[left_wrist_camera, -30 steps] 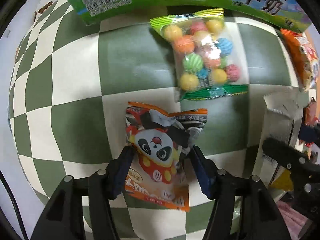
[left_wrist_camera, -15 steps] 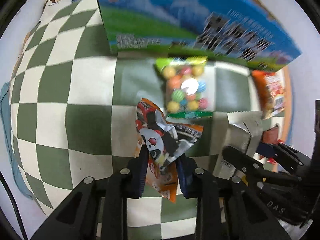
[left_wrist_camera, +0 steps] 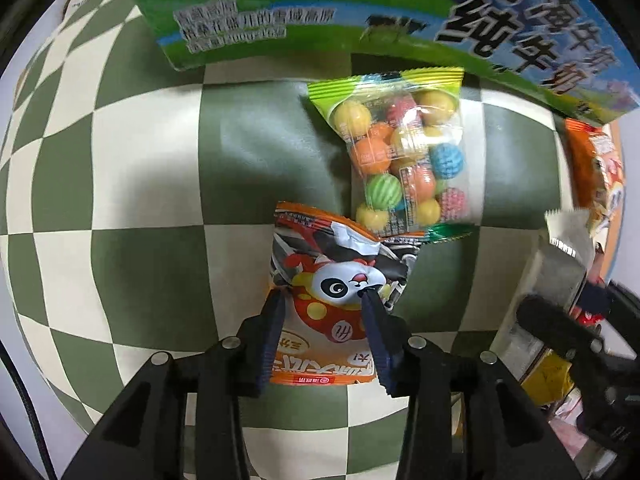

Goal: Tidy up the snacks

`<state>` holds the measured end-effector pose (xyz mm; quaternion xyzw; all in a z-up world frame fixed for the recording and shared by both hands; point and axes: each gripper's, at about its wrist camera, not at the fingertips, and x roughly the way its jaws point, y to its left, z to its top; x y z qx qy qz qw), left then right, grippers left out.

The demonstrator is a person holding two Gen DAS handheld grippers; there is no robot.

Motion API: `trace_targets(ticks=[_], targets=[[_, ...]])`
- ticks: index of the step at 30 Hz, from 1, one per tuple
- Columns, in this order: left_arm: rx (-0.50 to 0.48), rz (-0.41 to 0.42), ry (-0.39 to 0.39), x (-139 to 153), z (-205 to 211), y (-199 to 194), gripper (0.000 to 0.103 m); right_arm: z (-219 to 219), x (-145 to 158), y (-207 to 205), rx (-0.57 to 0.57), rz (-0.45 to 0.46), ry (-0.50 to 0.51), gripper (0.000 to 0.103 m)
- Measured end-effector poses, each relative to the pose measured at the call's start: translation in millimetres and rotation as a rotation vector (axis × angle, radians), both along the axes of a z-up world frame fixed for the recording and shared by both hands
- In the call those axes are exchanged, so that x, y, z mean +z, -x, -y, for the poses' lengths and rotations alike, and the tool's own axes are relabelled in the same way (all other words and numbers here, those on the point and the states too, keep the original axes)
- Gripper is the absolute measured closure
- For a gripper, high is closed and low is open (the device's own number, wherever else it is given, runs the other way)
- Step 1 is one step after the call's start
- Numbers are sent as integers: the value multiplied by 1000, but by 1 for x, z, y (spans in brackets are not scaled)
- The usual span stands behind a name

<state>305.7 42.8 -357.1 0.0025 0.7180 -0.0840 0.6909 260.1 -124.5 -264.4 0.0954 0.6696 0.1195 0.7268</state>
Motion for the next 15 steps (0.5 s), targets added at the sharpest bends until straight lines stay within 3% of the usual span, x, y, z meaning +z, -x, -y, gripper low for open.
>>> trace_targets(ticks=[6, 8, 11, 13, 15], targets=[[-7, -3, 34, -3, -20, -21, 64, 2, -12, 6, -18, -29, -16, 46], [23, -2, 35, -2, -47, -16, 56, 3, -11, 7, -26, -29, -20, 46], [35, 32, 39, 14, -59, -6, 52, 5, -7, 7, -38, -19, -23, 46], [33, 34, 42, 18, -61, -4, 28, 10, -4, 7, -47, -14, -21, 46], [19, -1, 51, 3, -58, -5, 20, 17, -3, 8, -55, -17, -23, 46]])
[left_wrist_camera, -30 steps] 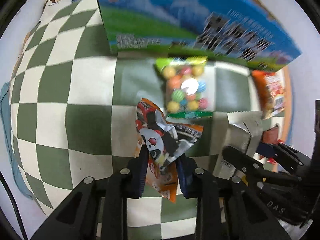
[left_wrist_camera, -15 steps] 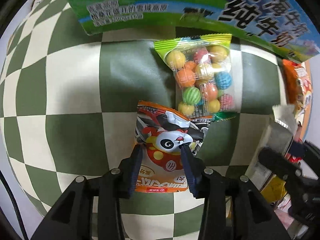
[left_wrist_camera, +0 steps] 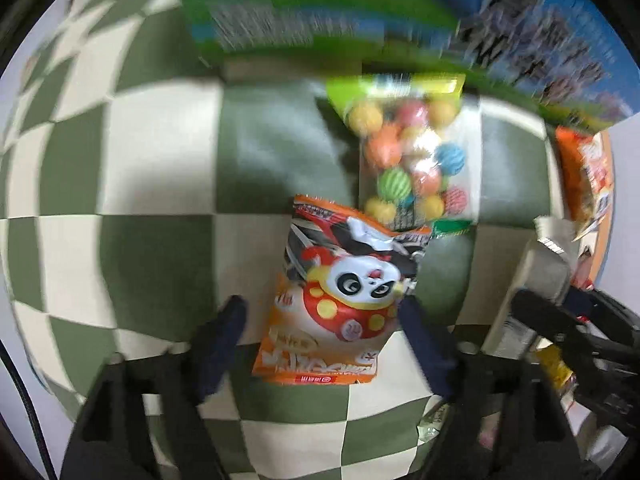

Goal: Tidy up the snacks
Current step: 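Carry both packs into the cardboard box and open both tools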

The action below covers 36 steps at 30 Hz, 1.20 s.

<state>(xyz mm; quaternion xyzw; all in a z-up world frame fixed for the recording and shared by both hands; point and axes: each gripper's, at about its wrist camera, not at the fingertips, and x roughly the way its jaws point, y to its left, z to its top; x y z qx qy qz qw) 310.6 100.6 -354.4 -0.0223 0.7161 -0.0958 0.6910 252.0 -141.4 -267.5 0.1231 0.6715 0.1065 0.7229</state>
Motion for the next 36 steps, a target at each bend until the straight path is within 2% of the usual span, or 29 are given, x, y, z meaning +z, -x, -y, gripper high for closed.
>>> trace_targets(ticks=[2, 6, 7, 11, 12, 13, 14, 20, 23, 25, 28, 31, 33, 36], targets=[[1, -36, 0, -18, 2, -1, 16, 1, -2, 0, -3, -6, 2, 46], [-11, -3, -16, -17, 8, -1, 18, -1, -7, 3, 9, -7, 16, 46], [-14, 10, -22, -13, 10, 1, 24, -3, -8, 4, 9, -8, 18, 46], [-54, 45, -60, -6, 19, 7, 32, -9, -12, 6, 4, -8, 24, 46], [-55, 57, -64, -3, 18, 9, 37, -10, -12, 7, 4, -6, 25, 46], [-54, 65, -64, 1, 18, 10, 46, -10, -12, 7, 4, -4, 26, 46], [-51, 67, -61, 10, 17, 13, 50, -11, -12, 7, 4, -3, 26, 46], [-31, 84, -28, 42, 4, 24, 54, -16, -4, 9, 6, 18, 20, 46], [-3, 114, 23, 74, -2, 27, 54, -12, 11, 9, 5, 37, -2, 46], [11, 174, 62, 114, -5, 26, 54, -9, 26, 9, 5, 53, -32, 46], [37, 258, 117, 168, -9, 14, 54, -4, 68, 0, 5, 112, -91, 46], [72, 315, 180, 215, -10, -17, 53, -1, 117, -19, 11, 203, -119, 46], [88, 335, 195, 236, -9, -41, 53, -3, 145, -38, 19, 257, -113, 46], [115, 360, 179, 237, -4, -86, 53, -6, 173, -73, 30, 320, -81, 46]])
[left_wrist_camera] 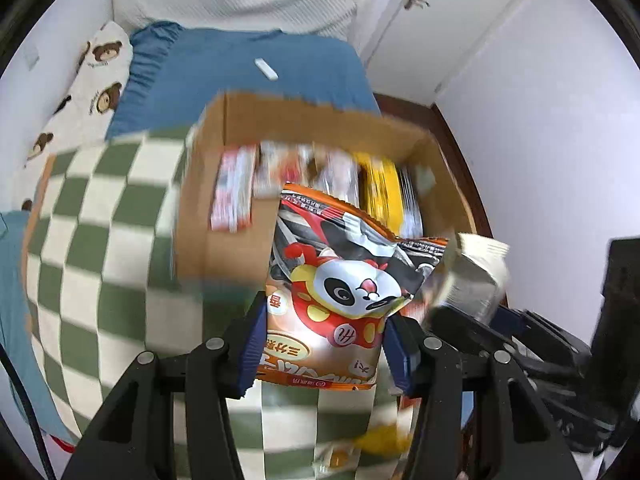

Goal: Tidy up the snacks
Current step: 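Carry both packs into the cardboard box and open both tools, then grasp the clear candy-ball bag with left tool while right tool grasps orange panda chip bag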

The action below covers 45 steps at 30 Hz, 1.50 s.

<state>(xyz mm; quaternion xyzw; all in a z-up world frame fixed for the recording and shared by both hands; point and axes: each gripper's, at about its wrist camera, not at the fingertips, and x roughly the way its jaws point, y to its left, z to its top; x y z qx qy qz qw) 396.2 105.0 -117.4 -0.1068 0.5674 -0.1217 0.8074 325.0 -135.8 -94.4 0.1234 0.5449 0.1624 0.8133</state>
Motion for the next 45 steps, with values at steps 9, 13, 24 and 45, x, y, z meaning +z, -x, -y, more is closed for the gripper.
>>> trace_targets(ticks=[9, 13, 24, 45], targets=[[59, -210, -32, -81, 5, -111, 53, -25, -27, -122, 20, -79, 125, 46], [56, -292, -63, -119, 8, -129, 51, -35, -68, -143, 47, -188, 149, 46], [17, -344, -93, -151, 13, -136, 13, -38, -137, -162, 87, -393, 197, 7], [24, -102, -205, -65, 13, -98, 13, -13, -67, -132, 18, -237, 244, 7]])
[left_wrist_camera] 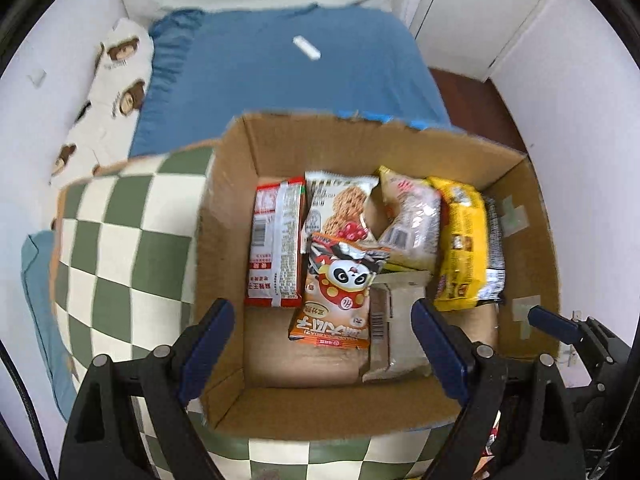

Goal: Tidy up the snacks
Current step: 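Grasp the clear candy-ball bag with left tool while right tool grasps orange panda chip bag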

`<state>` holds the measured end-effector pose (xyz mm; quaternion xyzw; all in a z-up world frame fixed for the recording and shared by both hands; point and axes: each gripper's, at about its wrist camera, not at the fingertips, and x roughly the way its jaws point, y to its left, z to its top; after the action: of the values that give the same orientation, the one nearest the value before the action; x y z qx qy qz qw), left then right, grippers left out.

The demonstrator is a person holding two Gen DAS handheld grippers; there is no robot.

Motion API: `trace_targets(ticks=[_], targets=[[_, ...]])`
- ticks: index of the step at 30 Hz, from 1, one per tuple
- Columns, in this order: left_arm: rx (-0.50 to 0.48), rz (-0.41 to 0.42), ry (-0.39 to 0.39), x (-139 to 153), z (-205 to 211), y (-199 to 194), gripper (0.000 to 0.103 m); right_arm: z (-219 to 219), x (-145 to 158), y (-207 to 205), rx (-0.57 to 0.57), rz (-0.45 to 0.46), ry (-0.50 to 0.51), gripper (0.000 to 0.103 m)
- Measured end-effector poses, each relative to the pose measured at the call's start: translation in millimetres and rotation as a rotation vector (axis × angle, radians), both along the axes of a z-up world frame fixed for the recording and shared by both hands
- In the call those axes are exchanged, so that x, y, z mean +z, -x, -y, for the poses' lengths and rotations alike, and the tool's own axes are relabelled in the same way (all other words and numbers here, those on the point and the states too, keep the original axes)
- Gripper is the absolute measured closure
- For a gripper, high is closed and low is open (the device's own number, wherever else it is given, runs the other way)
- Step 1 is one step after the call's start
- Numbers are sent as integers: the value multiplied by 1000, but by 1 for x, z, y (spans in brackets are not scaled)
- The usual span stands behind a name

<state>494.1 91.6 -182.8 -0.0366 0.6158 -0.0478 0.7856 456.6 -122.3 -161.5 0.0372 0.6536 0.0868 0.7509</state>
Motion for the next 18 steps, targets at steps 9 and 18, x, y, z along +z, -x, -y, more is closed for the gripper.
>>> trace_targets(ticks=[9, 18], targets=[[11, 201, 7, 58, -5, 75, 13, 23, 54, 64, -7, 178, -3, 7], [32, 19, 30, -32, -9, 144, 13, 71, -8, 126, -73, 105, 21, 7]])
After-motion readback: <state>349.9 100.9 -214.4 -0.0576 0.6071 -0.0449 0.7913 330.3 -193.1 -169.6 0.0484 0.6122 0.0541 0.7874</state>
